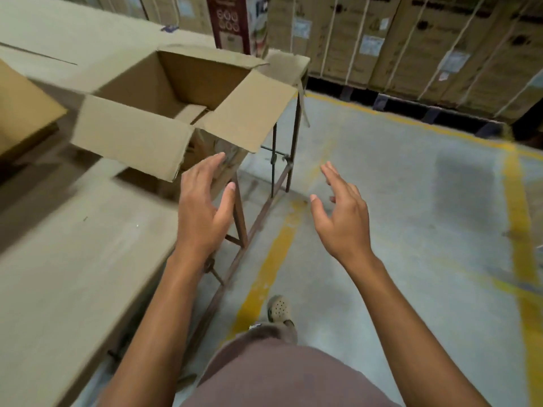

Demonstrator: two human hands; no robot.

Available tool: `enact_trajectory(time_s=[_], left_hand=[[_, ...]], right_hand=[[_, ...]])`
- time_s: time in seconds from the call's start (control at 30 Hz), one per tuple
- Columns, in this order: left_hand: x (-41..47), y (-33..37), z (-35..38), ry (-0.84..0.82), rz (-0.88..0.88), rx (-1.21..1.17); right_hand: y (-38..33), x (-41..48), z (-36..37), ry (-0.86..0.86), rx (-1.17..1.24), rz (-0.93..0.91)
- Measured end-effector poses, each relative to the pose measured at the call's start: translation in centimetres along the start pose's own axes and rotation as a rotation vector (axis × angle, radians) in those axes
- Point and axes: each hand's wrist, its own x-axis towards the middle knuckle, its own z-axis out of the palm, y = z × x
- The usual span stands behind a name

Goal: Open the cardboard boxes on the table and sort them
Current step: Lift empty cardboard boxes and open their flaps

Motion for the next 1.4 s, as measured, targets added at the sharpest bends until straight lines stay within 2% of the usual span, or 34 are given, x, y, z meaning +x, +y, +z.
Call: enact_trajectory(time_s=[0.13, 0.27, 0.53, 0.7, 0.8, 0.9, 0.97, 1.0, 1.17, 1.4], left_hand=[[6.2, -1.6, 1.2, 0.160, -0.049, 0.053], [11.1, -3.5, 2.0, 0.230, -0.142, 0.188], [18.3, -7.1, 1.4, 0.405, -0.521, 0.441], [21.2, -8.0, 1.2, 0.417, -0.813, 0.535], [22.1, -7.4, 1.6, 0.455, -0.966, 0.556], [21.8, -8.0, 3.0, 0.439, -1.248, 0.463], [21.2, -8.6, 3.8, 0.523, -1.404, 0.188], [21.0, -8.6, 3.9, 0.583, -1.438, 0.076], [21.2, -8.9, 3.8, 0.646, -1.469, 0.018], [20.2, -6.3, 5.0, 0.739, -1.405, -0.082]], right_hand=[[0.1, 8.7, 1.8, -0.065, 0.016, -0.111], [-0.3, 16.3, 4.1, -0.143, 0.028, -0.178], [-2.1, 30.3, 10.6, -0.293, 0.063, -0.394], [-3.5, 38.3, 15.5, -0.442, 0.008, -0.428], [-3.8, 41.8, 18.3, -0.530, -0.132, -0.424], [-3.0, 43.3, 20.2, -0.779, -0.211, -0.308], [-2.4, 43.5, 21.1, -0.981, -0.132, -0.224], [-2.1, 43.5, 21.5, -1.024, -0.093, -0.213], [-1.1, 43.7, 22.7, -1.091, 0.072, -0.182], [-1.0, 43.7, 21.3, -1.166, 0.237, -0.155]])
